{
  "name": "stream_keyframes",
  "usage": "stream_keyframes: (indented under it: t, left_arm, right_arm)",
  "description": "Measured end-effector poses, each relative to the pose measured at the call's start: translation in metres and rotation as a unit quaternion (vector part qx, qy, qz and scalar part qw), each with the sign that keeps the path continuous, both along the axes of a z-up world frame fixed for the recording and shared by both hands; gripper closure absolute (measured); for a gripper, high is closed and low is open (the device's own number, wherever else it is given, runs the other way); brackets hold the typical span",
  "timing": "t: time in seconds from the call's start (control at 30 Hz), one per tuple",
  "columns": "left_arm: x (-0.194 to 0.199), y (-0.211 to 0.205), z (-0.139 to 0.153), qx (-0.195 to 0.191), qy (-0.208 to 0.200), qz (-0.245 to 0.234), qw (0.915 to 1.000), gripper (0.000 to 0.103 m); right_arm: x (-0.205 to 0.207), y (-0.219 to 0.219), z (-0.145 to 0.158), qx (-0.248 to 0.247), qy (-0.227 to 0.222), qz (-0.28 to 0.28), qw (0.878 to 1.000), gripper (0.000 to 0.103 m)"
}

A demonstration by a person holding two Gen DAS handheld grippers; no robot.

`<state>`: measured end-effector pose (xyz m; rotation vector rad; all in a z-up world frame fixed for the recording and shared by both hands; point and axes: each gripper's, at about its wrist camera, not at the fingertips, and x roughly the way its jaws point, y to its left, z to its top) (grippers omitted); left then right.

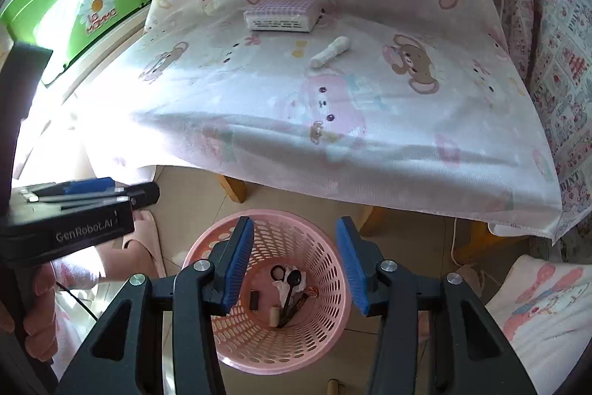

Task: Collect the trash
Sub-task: 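Raise both open grippers back toward the items on the chair, then close the right gripper on the white plastic stick and lift it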

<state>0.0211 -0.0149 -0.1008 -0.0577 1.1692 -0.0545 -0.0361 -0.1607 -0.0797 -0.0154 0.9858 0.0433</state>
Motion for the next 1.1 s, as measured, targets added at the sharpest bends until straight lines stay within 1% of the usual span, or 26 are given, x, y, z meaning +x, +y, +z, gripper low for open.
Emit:
stream_keyframes:
  t: [0.07, 0.23, 0.33, 0.4, 0.43, 0.6, 0.77, 0.83, 0.93, 1.0, 1.07, 1.1]
  left_arm:
    - [0.000, 0.002, 0.008, -0.007, -0.017, 0.005, 0.9998, 0.044]
    - [-0.002, 0.009, 0.023, -0.005, -0.053, 0.011, 0.9985, 0.042]
    - [-0.003, 0.012, 0.032, 0.001, -0.077, 0.015, 0.9969, 0.039]
    - [-0.004, 0.014, 0.038, 0.003, -0.097, 0.019, 0.9951, 0.033]
    - [-0.004, 0.015, 0.041, 0.004, -0.107, 0.020, 0.9940, 0.033]
    - [-0.008, 0.012, 0.049, 0.013, -0.136, 0.016, 0.9906, 0.033]
    - [-0.009, 0.009, 0.053, 0.012, -0.155, 0.016, 0.9876, 0.033]
    - [-0.010, 0.010, 0.054, 0.017, -0.162, 0.020, 0.9864, 0.030]
    - [-0.010, 0.011, 0.056, 0.025, -0.175, 0.026, 0.9839, 0.021]
    - [-0.009, 0.013, 0.058, 0.027, -0.187, 0.032, 0.9814, 0.012]
    - [-0.008, 0.013, 0.060, 0.043, -0.196, 0.040, 0.9789, 0.006]
    - [-0.007, 0.013, 0.060, 0.051, -0.197, 0.042, 0.9781, 0.005]
  right_arm:
    - [-0.002, 0.008, 0.000, -0.016, -0.008, 0.013, 1.000, 0.054]
    - [-0.010, 0.008, 0.006, -0.003, -0.033, 0.023, 0.999, 0.054]
    - [-0.015, 0.003, 0.014, 0.004, -0.057, 0.018, 0.998, 0.054]
    - [-0.015, -0.001, 0.021, 0.008, -0.075, 0.011, 0.997, 0.054]
    - [-0.015, -0.004, 0.025, 0.009, -0.084, 0.007, 0.996, 0.054]
    - [-0.013, -0.016, 0.040, 0.009, -0.122, -0.012, 0.992, 0.053]
    - [-0.003, -0.026, 0.048, 0.030, -0.130, -0.028, 0.991, 0.053]
    - [0.001, -0.028, 0.051, 0.032, -0.134, -0.031, 0.990, 0.053]
    - [0.009, -0.027, 0.053, 0.026, -0.142, -0.029, 0.989, 0.053]
    - [0.017, -0.025, 0.056, 0.023, -0.146, -0.024, 0.989, 0.053]
    - [0.028, -0.024, 0.059, 0.017, -0.146, -0.023, 0.989, 0.053]
    - [0.034, -0.024, 0.060, 0.018, -0.147, -0.024, 0.989, 0.053]
